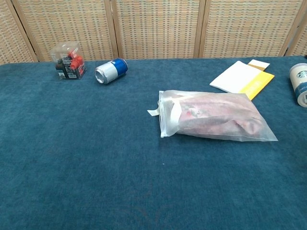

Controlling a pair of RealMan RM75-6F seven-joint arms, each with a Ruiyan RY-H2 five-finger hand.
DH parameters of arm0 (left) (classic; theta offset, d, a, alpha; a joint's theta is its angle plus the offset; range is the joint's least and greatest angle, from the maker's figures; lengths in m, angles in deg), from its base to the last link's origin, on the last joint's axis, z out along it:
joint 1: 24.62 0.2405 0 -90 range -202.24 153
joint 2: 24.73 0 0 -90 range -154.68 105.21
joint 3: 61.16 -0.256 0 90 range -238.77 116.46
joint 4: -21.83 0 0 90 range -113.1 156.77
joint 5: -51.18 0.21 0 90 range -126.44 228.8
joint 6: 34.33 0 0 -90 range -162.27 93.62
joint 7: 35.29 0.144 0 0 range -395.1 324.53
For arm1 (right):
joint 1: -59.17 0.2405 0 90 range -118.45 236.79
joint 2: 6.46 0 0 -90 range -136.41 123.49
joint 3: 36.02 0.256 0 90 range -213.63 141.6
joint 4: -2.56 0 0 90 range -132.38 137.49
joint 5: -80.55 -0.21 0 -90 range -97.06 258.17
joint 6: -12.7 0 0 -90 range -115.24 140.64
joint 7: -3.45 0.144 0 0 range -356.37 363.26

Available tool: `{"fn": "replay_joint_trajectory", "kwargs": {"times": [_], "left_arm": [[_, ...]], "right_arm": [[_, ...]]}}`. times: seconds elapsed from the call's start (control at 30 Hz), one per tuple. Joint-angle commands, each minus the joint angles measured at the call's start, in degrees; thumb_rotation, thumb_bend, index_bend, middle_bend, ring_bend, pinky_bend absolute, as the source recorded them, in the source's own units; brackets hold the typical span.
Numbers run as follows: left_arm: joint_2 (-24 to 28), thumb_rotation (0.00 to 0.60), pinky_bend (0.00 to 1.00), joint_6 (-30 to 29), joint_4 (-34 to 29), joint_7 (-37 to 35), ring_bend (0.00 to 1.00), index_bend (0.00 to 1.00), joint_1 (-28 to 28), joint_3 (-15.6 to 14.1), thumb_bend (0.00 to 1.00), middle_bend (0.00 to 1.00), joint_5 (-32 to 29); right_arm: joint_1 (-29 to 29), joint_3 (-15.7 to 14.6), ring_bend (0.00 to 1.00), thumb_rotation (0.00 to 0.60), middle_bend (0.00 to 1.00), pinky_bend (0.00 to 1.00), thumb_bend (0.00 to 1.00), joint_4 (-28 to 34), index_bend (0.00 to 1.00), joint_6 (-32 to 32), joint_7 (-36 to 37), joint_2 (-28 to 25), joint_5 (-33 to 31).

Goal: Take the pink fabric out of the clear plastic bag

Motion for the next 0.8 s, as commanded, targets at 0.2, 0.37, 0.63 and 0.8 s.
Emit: {"fn": "replay_joint_trajectory", "kwargs": {"times": [0.2,0.37,0.63,0.8], "left_arm": [[0.3,0.6,0.0,0.1,0.2,-1.2,0.0,0.0,0.1,0.4,0.11,0.0,-0.8],[0.0,0.6,0.0,0.8,0.3,-0.3,0.0,0.0,-0.2,0.3,0.11,0.0,-0.7],[-0.3,0.6,0.0,1.5,-0.2,1.0,0.0,0.0,-0.5,0.4,0.11,0.0,-0.9],[-0.3,0.6,0.0,2.0,-0.2,1.2,0.0,0.0,-0.7,0.5,0.11,0.0,-1.3]], "right_arm": [[15.1,7.8,0.0,0.6,0.0,0.0,0.0,0.5,0.0,17.9,-6.2,8.3,-17.1],[19.9,8.7,0.0,0.6,0.0,0.0,0.0,-3.8,0.0,19.4,-15.5,14.6,-27.0],[25.4,8.6,0.0,0.6,0.0,0.0,0.0,-7.8,0.0,19.4,-25.0,19.7,-39.0],[27.8,8.0,0.0,0.6,0.0,0.0,0.0,-9.4,0.0,18.9,-29.2,20.8,-44.1]]}}
